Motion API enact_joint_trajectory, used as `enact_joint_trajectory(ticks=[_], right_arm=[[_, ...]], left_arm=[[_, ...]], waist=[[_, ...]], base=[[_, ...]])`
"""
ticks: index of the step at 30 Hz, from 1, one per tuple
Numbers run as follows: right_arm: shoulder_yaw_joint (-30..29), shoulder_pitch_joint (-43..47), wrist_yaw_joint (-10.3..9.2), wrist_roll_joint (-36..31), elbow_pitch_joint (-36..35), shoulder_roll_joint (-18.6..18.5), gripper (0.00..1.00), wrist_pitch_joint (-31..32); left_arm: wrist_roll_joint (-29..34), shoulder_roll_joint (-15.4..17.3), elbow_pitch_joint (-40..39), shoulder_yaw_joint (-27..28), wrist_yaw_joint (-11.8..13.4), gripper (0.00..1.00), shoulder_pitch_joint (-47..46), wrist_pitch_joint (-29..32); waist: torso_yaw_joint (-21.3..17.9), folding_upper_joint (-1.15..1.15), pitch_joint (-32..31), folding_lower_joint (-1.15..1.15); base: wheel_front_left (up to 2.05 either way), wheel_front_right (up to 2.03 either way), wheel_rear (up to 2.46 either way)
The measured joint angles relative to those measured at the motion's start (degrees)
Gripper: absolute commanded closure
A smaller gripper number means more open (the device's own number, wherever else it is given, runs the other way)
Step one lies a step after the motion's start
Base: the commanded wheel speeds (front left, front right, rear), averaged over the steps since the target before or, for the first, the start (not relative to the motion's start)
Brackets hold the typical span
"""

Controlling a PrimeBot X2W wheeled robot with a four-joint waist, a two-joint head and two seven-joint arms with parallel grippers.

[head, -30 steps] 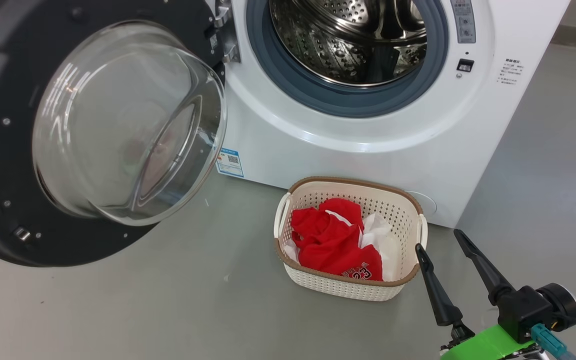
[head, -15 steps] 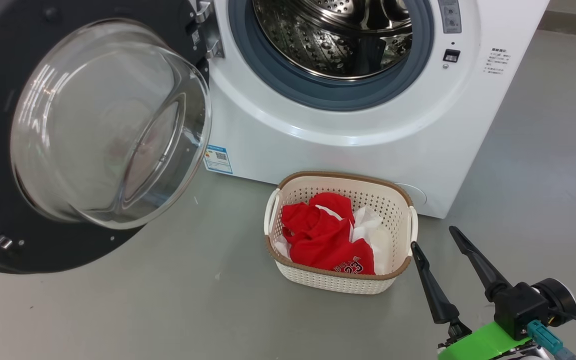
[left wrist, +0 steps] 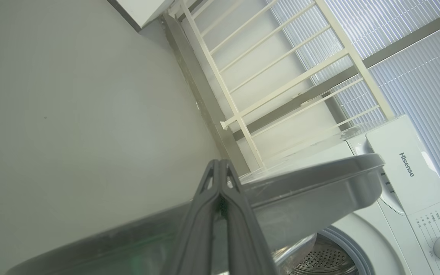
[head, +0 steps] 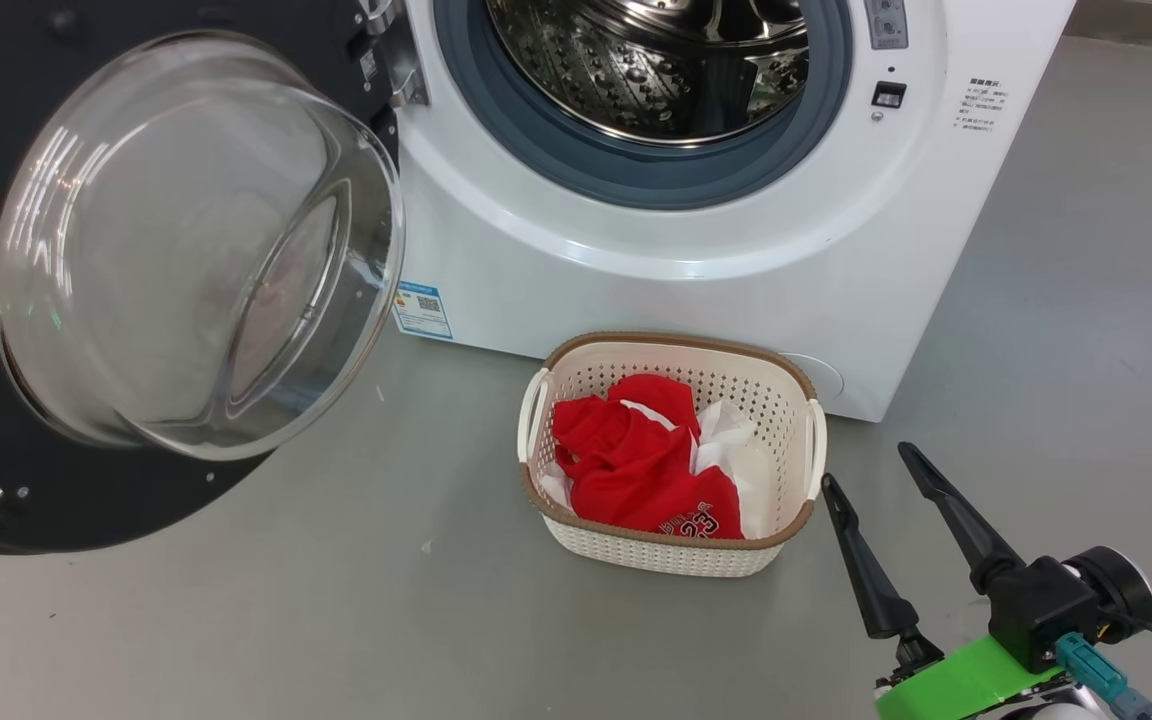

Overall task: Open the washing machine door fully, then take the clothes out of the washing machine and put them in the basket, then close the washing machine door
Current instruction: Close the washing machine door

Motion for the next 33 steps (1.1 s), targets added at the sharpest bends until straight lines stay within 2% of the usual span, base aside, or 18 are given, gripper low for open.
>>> enact_joint_trajectory(ticks=[14,25,33], right_arm=[[0.2,-0.1,0.0,0.0,0.2,0.0,0.0,-0.2],[0.2,-0.1,0.0,0.0,0.7,0.3,0.0,-0.4],[0.2,-0.3,0.0,0.0,1.4,0.7,0.0,-0.8]], left_arm=[[-4.3,0.5,0.0,-0.2,-0.7,1.0,0.1,6.7],[-8.6,-1.5,-5.1,-0.1,-0.7,1.0,2.1,11.4],[-10.6,-4.2,-9.6,-0.4,-1.1,1.0,5.4,14.1]], waist=[[-0.2,0.0,0.3,0.0],[0.6,0.0,0.5,0.0],[1.1,0.0,0.4,0.0]], base=[[0.0,0.0,0.0],[0.0,0.0,0.0],[0.0,0.0,0.0]])
